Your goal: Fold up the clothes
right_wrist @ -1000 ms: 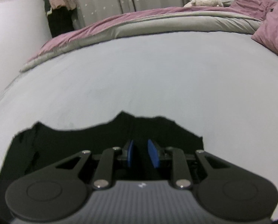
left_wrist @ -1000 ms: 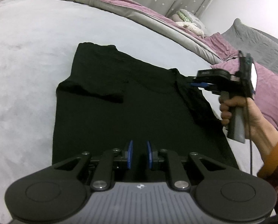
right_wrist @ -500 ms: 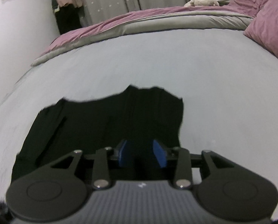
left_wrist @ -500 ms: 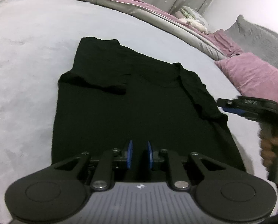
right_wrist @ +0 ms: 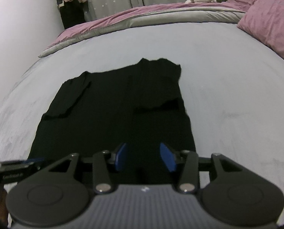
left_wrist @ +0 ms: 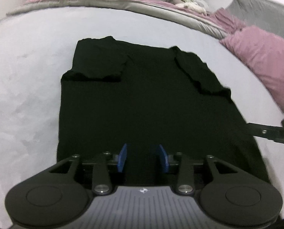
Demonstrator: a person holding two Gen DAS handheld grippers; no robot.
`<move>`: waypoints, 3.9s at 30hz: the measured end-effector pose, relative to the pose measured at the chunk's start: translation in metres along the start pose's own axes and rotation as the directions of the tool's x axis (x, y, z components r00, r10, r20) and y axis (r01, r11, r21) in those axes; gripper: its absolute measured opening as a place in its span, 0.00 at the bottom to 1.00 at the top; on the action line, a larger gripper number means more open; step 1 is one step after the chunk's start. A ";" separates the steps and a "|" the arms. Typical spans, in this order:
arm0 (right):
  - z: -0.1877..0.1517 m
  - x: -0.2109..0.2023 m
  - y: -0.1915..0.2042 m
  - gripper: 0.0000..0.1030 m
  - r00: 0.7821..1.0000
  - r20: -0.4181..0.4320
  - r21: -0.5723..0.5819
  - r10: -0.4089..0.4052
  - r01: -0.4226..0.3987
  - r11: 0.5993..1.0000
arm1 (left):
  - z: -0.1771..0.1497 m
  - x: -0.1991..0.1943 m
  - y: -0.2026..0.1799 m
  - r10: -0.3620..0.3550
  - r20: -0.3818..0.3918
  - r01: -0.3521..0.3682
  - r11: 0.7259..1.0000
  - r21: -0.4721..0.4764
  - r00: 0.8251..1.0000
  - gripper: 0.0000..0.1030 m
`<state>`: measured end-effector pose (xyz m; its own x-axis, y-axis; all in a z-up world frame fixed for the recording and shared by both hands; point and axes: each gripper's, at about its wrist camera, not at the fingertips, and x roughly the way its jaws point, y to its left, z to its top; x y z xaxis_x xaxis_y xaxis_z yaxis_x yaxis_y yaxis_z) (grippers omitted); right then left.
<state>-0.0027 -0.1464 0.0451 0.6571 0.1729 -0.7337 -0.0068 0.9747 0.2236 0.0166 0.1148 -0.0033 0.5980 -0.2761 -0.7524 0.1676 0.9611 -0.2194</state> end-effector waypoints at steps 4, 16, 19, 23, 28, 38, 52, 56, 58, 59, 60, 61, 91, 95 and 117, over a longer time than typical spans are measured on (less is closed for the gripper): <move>-0.024 -0.020 0.004 0.49 1.000 -0.009 0.022 0.002 -0.002 1.000 | -0.013 -0.010 -0.011 0.034 -0.009 -0.033 0.999 0.040 0.999 0.38; -0.097 -0.082 0.004 0.59 0.999 -0.027 0.031 0.031 -0.030 0.999 | -0.071 -0.072 -0.016 0.137 -0.032 -0.135 0.990 0.051 0.990 0.42; -0.117 -0.097 0.000 0.67 0.999 -0.025 0.041 0.029 -0.027 0.999 | -0.083 -0.086 -0.016 0.162 -0.033 -0.160 0.985 0.060 0.986 0.46; -0.142 -0.113 -0.003 0.74 0.999 -0.031 0.050 0.005 -0.003 0.999 | -0.097 -0.100 -0.014 0.187 -0.045 -0.184 0.981 0.054 0.981 0.53; -0.171 -0.127 -0.001 0.82 0.998 -0.054 0.067 -0.043 0.047 0.997 | -0.113 -0.110 -0.015 0.203 -0.076 -0.200 0.979 0.051 0.976 0.65; -0.199 -0.154 0.005 0.90 0.999 -0.035 0.086 -0.040 0.043 0.995 | -0.149 -0.126 -0.021 0.214 -0.115 -0.211 0.977 0.035 0.970 0.71; -0.217 -0.169 -0.019 0.90 0.998 -0.030 0.184 -0.047 0.052 0.982 | -0.177 -0.137 -0.012 0.184 -0.124 -0.184 0.983 0.012 0.975 0.74; -0.222 -0.169 -0.026 0.90 0.998 -0.034 0.201 -0.047 0.053 0.978 | -0.178 -0.140 -0.003 0.165 -0.107 -0.169 0.985 -0.032 0.980 0.74; -0.223 -0.170 -0.029 0.90 0.998 -0.033 0.215 -0.047 0.053 0.975 | -0.177 -0.142 0.002 0.144 -0.096 -0.151 0.986 -0.064 0.985 0.74; -0.223 -0.170 -0.032 0.90 0.998 -0.031 0.224 -0.045 0.051 0.973 | -0.177 -0.143 0.005 0.132 -0.091 -0.140 0.987 -0.082 0.987 0.74; -0.223 -0.170 -0.034 0.90 0.999 -0.029 0.232 -0.043 0.049 0.972 | -0.177 -0.144 0.008 0.120 -0.086 -0.128 0.987 -0.098 0.989 0.73; -0.224 -0.170 -0.037 0.90 0.999 -0.027 0.239 -0.041 0.046 0.970 | -0.177 -0.145 0.012 0.110 -0.083 -0.119 0.987 -0.112 0.990 0.73; -0.196 -0.136 -0.051 0.38 0.995 -0.104 0.065 -0.010 0.017 0.998 | -0.172 -0.137 0.042 -0.026 -0.099 0.009 0.987 -0.163 0.995 0.13; -0.197 -0.137 -0.042 0.10 0.992 -0.124 0.026 -0.004 0.008 1.000 | -0.174 -0.139 0.042 -0.065 -0.106 0.046 0.985 -0.169 0.992 0.04; -0.152 -0.162 -0.069 0.06 0.968 -0.003 0.256 0.252 -0.243 0.936 | -0.138 -0.151 0.077 -0.331 0.063 0.319 0.815 -0.485 0.941 0.04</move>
<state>-0.2231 -0.2204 0.0510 0.6317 0.4137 -0.6556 0.0268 0.8336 0.5518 -0.1693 0.2299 0.0078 0.5565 -0.5780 -0.5968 -0.0527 0.6923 -0.7196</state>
